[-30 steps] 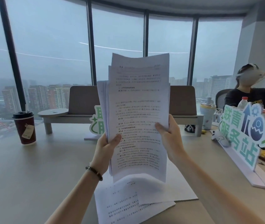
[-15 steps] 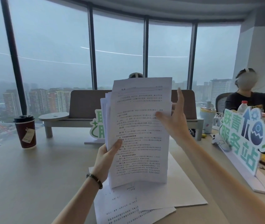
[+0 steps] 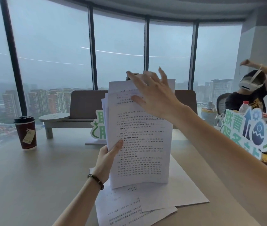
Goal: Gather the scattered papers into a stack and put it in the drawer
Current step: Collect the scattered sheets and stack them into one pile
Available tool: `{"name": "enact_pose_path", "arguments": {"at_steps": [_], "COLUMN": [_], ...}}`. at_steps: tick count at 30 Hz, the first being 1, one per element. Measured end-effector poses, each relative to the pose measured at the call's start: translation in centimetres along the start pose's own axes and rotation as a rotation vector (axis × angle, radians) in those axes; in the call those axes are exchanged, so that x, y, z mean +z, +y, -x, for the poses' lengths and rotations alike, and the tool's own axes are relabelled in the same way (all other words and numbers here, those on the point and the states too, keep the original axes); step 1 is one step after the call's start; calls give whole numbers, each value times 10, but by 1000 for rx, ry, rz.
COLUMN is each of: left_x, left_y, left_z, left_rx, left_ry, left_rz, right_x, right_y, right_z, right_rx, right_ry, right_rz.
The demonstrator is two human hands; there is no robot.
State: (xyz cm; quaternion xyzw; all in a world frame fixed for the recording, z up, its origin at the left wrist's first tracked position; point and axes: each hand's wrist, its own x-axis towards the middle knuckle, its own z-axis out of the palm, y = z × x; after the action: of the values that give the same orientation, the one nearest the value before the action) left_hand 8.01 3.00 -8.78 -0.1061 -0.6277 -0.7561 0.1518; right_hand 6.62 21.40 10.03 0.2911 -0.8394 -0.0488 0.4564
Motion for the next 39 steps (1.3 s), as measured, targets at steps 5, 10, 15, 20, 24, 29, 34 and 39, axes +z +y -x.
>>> {"name": "enact_pose_path", "arguments": {"at_steps": [5, 10, 15, 20, 24, 29, 34, 39], "left_x": [-2, -2, -2, -3, -5, -11, -15, -12], "left_y": [0, 0, -2, -3, -6, -7, -9, -18], "left_z": [0, -2, -2, -2, -2, -3, -6, -5], "left_rx": [-4, -15, -5, -7, -21, -5, 52, 48], "left_ry": [-17, -15, -26, -33, -45, -82, -93, -73], "left_rz": [2, 2, -34, -46, -71, -118, -67, -101], "right_x": [10, 20, 29, 35, 33, 32, 34, 45], "right_y": [-4, -11, -25, -31, -31, -32, -32, -16], "right_z": [6, 10, 13, 16, 16, 12, 12, 23], "right_rx": [-10, -58, -90, -65, -41, -18, -37, 63], "right_ry": [-115, -96, -198, -157, -134, -154, -127, 9], "right_rz": [-32, -95, -83, -185, -214, -251, -275, -187]}}
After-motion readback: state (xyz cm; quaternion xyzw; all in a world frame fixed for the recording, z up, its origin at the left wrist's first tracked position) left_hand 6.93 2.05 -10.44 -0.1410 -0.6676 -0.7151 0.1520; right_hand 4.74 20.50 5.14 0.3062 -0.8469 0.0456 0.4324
